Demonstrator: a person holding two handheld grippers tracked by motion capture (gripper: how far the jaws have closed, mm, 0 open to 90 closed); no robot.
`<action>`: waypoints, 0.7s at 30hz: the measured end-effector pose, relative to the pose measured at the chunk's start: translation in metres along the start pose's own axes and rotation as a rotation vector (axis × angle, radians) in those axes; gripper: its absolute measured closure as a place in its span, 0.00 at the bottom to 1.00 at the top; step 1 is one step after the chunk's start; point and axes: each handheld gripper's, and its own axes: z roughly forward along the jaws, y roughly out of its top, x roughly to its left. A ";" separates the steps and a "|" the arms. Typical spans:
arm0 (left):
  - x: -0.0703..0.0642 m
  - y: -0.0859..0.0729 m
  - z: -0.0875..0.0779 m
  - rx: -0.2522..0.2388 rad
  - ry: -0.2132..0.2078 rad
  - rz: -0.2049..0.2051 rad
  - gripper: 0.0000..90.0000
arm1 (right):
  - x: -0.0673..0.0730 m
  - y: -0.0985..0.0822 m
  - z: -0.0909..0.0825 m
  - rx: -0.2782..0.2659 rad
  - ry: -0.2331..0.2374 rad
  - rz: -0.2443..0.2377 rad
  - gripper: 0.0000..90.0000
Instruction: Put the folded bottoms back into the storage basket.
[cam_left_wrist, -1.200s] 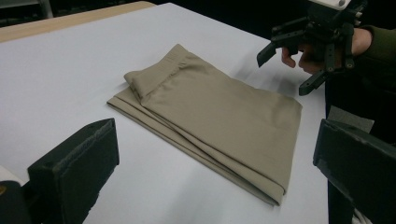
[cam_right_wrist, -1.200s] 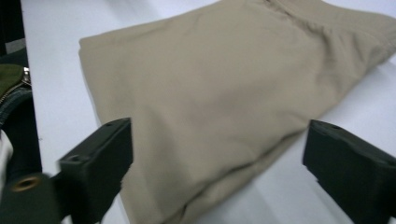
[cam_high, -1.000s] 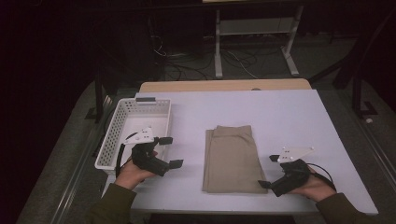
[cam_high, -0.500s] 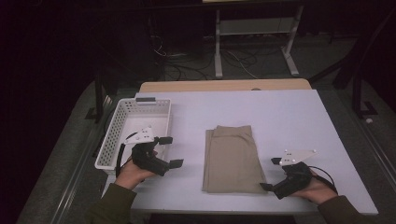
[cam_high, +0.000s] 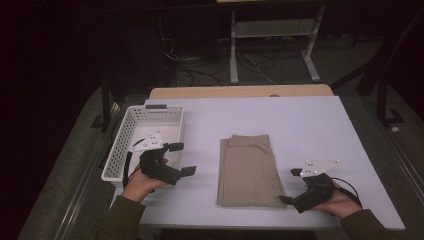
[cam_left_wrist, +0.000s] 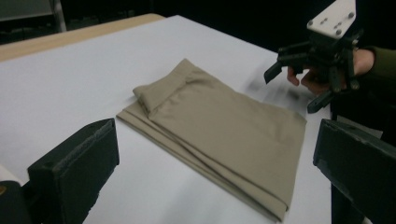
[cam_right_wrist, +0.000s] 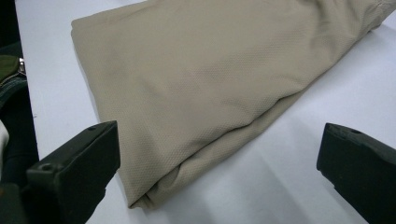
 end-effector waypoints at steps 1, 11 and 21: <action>-0.001 0.001 0.001 -0.002 -0.003 -0.001 0.00 | 0.000 0.000 0.000 -0.003 0.002 -0.001 0.00; -0.015 0.004 0.016 0.015 -0.035 0.009 0.00 | 0.000 0.001 0.000 -0.008 0.007 -0.003 0.00; -0.027 0.003 0.034 0.038 -0.060 0.021 0.00 | 0.000 0.001 0.000 -0.009 0.011 -0.003 0.00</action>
